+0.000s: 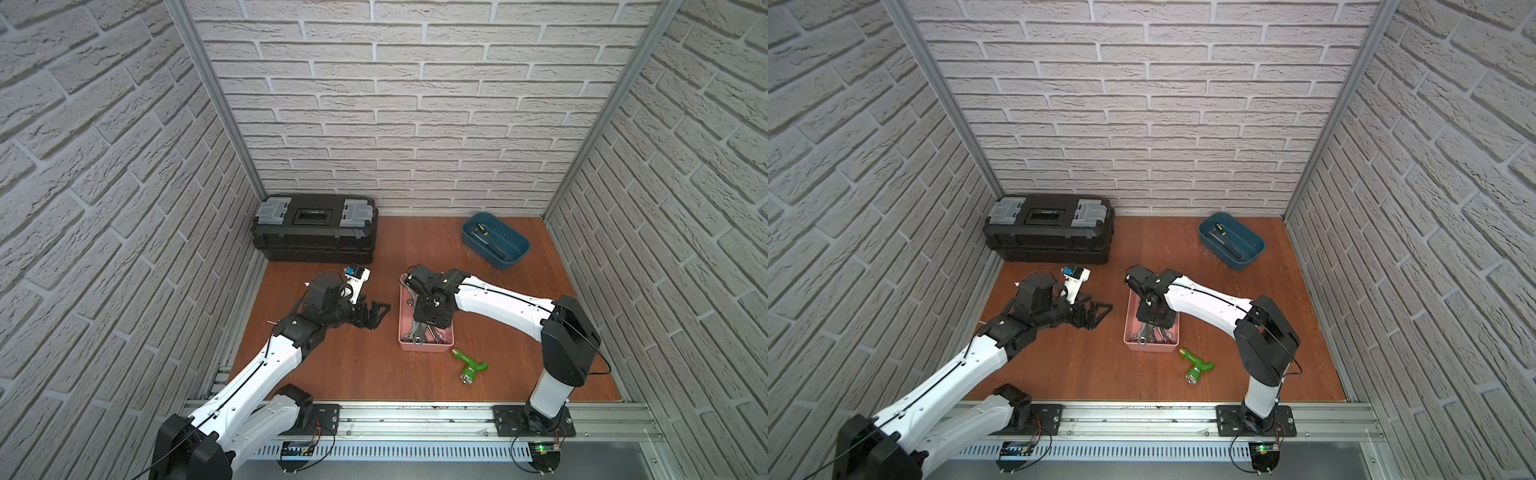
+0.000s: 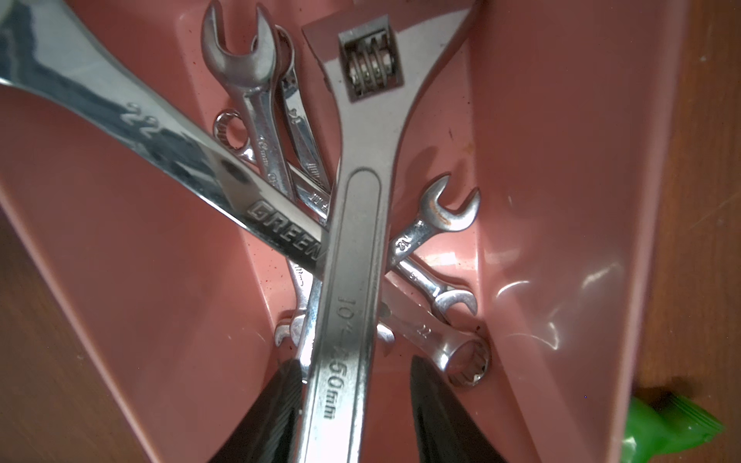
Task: Take out the wrench from the storage box
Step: Adjust the wrench in the storage box.
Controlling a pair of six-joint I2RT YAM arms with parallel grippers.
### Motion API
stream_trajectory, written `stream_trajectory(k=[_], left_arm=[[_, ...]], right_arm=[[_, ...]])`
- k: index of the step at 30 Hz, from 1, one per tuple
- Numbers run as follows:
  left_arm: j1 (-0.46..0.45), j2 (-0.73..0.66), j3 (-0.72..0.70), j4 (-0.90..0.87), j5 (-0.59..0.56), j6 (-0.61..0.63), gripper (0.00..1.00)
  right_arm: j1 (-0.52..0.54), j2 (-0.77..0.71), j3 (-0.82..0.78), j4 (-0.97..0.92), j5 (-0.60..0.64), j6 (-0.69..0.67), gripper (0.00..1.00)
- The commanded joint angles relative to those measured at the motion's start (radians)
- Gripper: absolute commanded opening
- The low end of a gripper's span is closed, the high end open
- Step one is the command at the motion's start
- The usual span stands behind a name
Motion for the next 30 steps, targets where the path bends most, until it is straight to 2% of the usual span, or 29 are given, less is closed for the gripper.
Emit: stream_trajectory(k=[1,10,21,30], left_arm=[[-0.009,-0.029,-0.026,-0.015,-0.020,0.028,0.98],[-0.027,-0.044,-0.043,-0.015,-0.037,0.017,0.98],[-0.029,-0.042,-0.052,-0.027,-0.029,0.025,0.98],[-0.029,-0.042,-0.057,-0.032,-0.023,0.031,0.98]], right_arm=[[0.006,0.023,-0.003,0.013,0.023,0.028,0.48],[-0.011,0.058,-0.018,0.057,0.008,0.051,0.43],[-0.016,0.055,-0.030,0.091,-0.002,0.065,0.21],[-0.012,-0.038,-0.060,0.095,-0.004,0.092,0.06]])
